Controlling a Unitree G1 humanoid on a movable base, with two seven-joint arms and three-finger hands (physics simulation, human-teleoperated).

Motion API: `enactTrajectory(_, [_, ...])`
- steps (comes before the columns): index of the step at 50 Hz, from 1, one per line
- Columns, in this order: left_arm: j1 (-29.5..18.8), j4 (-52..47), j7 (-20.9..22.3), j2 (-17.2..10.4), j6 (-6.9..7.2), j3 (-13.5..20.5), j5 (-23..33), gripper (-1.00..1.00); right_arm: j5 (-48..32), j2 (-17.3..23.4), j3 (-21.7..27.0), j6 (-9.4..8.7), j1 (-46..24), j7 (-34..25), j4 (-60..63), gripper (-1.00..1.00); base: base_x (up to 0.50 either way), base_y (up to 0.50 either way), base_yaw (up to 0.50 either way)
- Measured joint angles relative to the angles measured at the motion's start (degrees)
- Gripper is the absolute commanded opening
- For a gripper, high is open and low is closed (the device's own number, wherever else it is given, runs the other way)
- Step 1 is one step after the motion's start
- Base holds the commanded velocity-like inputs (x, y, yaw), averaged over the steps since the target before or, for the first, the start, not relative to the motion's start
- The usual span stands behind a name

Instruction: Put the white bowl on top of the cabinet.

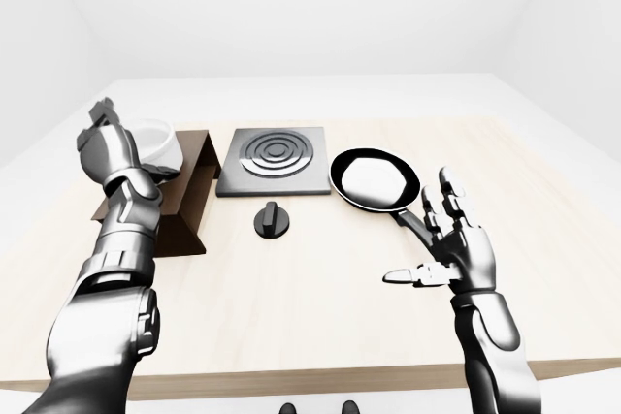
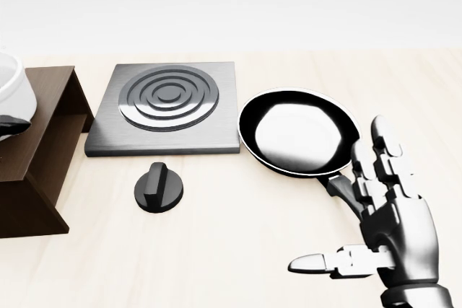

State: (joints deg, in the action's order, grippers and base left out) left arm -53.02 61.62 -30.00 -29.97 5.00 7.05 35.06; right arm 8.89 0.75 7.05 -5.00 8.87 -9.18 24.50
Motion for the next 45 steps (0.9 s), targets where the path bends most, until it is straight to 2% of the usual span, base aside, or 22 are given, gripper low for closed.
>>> enactTrajectory(19, [0.2,-0.9,0.0,0.1,0.00,-0.1,0.4,1.00,-0.1,0.0,-0.1,0.00,0.0,-0.1,-0.2,1.00,0.00,0.00,0.00])
enactTrajectory(26, [2.0,-4.5,0.4,0.4,0.00,-0.1,1.0,1.00,-0.2,0.0,-0.2,0.00,-0.2,-0.1,-0.6,1.00,0.00,0.00,0.00])
enactTrajectory(34, [9.0,-19.4,5.5,1.8,0.00,0.5,5.1,1.00,-0.2,0.1,-0.1,0.00,-0.5,0.0,-1.0,1.00,0.00,0.00,0.00])
enactTrajectory(45, [18.1,-42.0,15.8,4.8,0.00,2.0,15.3,1.00,-0.2,0.2,-0.1,0.00,-0.8,0.1,-1.4,1.00,0.00,0.00,0.00])
